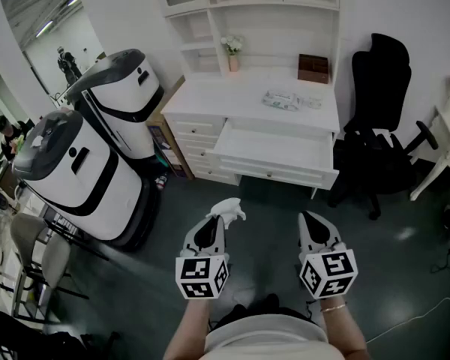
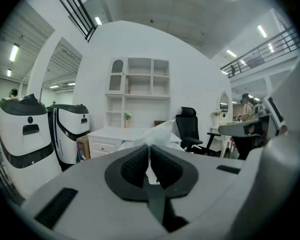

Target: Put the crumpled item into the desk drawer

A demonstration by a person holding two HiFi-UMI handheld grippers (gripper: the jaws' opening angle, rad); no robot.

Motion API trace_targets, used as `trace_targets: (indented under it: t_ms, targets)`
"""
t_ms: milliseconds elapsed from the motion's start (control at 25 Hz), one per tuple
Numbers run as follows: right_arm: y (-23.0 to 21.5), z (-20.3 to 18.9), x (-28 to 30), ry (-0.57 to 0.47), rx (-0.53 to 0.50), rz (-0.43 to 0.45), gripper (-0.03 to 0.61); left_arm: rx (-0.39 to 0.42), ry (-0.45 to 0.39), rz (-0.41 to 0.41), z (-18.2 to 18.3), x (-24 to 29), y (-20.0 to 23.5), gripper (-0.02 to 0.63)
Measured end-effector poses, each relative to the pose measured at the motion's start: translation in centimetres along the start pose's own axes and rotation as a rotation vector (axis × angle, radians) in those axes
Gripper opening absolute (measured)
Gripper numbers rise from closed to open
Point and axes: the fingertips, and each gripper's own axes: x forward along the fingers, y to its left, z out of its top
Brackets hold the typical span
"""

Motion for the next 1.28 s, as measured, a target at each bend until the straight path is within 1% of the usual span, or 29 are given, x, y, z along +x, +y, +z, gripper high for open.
trace_targets:
  t_ms: [520,800,1040,1280]
  targets:
    - [-1.3,0.0,-0.6,-0.028,0.013,0.019,0.002,-0.006,-0.012,0.056,-0.2,-0.4,-0.6,0.008]
    - [-2.3,0.4,-0.5,-0.050,0.058,0.024,0.002,-0.006,-0.039,0.079,0.7,-0.3,-0.9,0.008]
    - [-3.2,0.5,0.5,-0.053,0.079,0.017,0.002,-0.003,-0.032,0.100,0.8,0.3,-0.3,0.008]
    - [-4.5,0.5,2.6,-0.035,0.066,-0.003,0.002,-0.011,-0.036,0.116,1.1,2.5,1.2,0.008]
